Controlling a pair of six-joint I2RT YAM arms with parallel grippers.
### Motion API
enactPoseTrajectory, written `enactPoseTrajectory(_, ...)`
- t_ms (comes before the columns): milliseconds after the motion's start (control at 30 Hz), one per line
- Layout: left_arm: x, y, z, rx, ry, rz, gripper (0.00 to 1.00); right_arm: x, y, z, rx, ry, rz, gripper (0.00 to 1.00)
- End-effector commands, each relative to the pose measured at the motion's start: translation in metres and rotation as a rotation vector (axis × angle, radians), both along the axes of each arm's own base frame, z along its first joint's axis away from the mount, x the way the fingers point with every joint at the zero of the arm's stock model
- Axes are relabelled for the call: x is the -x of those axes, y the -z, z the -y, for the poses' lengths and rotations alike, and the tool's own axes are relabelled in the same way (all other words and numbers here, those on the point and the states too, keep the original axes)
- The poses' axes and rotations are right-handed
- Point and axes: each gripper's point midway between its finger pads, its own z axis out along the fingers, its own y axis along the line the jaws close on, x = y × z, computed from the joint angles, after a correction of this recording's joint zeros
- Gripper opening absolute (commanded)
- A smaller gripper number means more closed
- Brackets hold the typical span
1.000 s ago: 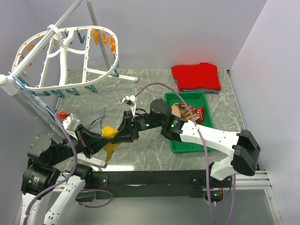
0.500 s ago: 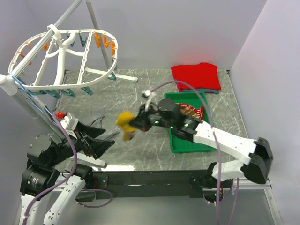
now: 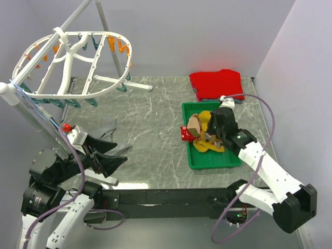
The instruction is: Remove the socks clipped to the hanger
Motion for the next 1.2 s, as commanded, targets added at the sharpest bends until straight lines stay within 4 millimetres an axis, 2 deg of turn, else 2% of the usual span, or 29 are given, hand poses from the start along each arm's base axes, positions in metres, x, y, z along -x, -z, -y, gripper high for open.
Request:
enactPoseTrajectory(0,0.008,-0.014,0.001,0.001,0.031,0.067,0.90,0.000,0.025,0.034,0.066,0.094,-0.061,0.23)
enactPoseTrajectory(33,0.009,-0.014,0.001,-0.001,0.032,0.070,0.90,0.000,0.030,0.036,0.067,0.100,-0.069,0.31)
enactPoseTrajectory(67,0.008,-0.012,0.001,-0.003,0.035,0.067,0.90,0.000,0.037,0.038,0.073,0.106,-0.084,0.50)
enactPoseTrajectory(133,0.010,-0.011,0.002,-0.004,0.045,0.066,0.91,0.001,0.041,0.039,0.078,0.110,-0.096,0.74)
enactPoseTrajectory(167,0.010,-0.010,0.002,-0.006,0.048,0.065,0.91,0.001,0.042,0.040,0.080,0.113,-0.103,0.99)
enactPoseTrajectory(233,0.013,-0.010,0.003,-0.003,0.065,0.063,0.91,0.006,0.042,0.041,0.093,0.110,-0.120,1.00)
enactPoseTrajectory(400,0.016,-0.007,0.008,0.004,0.106,0.045,0.91,0.027,0.023,0.034,0.088,0.104,-0.100,1.00)
enactPoseTrajectory(433,0.017,-0.007,0.009,0.006,0.112,0.044,0.91,0.034,0.020,0.021,0.089,0.060,-0.092,1.00)
enactPoseTrajectory(500,0.018,-0.004,0.010,0.009,0.121,0.037,0.91,0.043,0.013,0.011,0.060,0.049,-0.072,1.00)
enactPoseTrajectory(533,0.017,-0.003,0.010,0.014,0.115,0.030,0.91,0.050,0.013,-0.001,0.042,0.010,-0.074,1.00)
enactPoseTrajectory(633,0.016,0.001,0.011,0.040,0.111,0.006,0.92,0.063,0.010,-0.028,-0.097,-0.070,-0.077,1.00)
enactPoseTrajectory(700,0.006,0.009,0.008,0.064,0.051,-0.022,0.93,0.072,0.009,-0.042,-0.195,-0.124,-0.058,1.00)
enactPoseTrajectory(733,0.003,0.010,0.008,0.088,0.029,-0.051,0.94,0.077,0.016,-0.044,-0.213,-0.136,-0.064,1.00)
enactPoseTrajectory(767,-0.006,0.017,0.005,0.096,-0.024,-0.076,0.94,0.081,0.009,-0.046,-0.255,-0.147,-0.040,1.00)
enactPoseTrajectory(833,-0.012,0.025,0.000,0.119,-0.080,-0.133,0.97,0.086,0.010,-0.049,-0.279,-0.163,-0.036,1.00)
enactPoseTrajectory(967,-0.024,0.055,-0.005,0.108,-0.162,-0.231,0.96,0.097,0.013,-0.043,-0.275,-0.164,-0.048,1.00)
enactPoseTrajectory(1033,-0.023,0.061,-0.006,0.115,-0.169,-0.242,0.93,0.099,0.013,-0.040,-0.271,-0.161,-0.041,1.00)
enactPoseTrajectory(1067,-0.023,0.068,-0.005,0.115,-0.162,-0.252,0.93,0.101,0.014,-0.039,-0.272,-0.162,-0.040,1.00)
enactPoseTrajectory(1167,-0.023,0.071,-0.010,0.141,-0.202,-0.255,0.97,0.105,0.017,-0.040,-0.294,-0.178,-0.033,1.00)
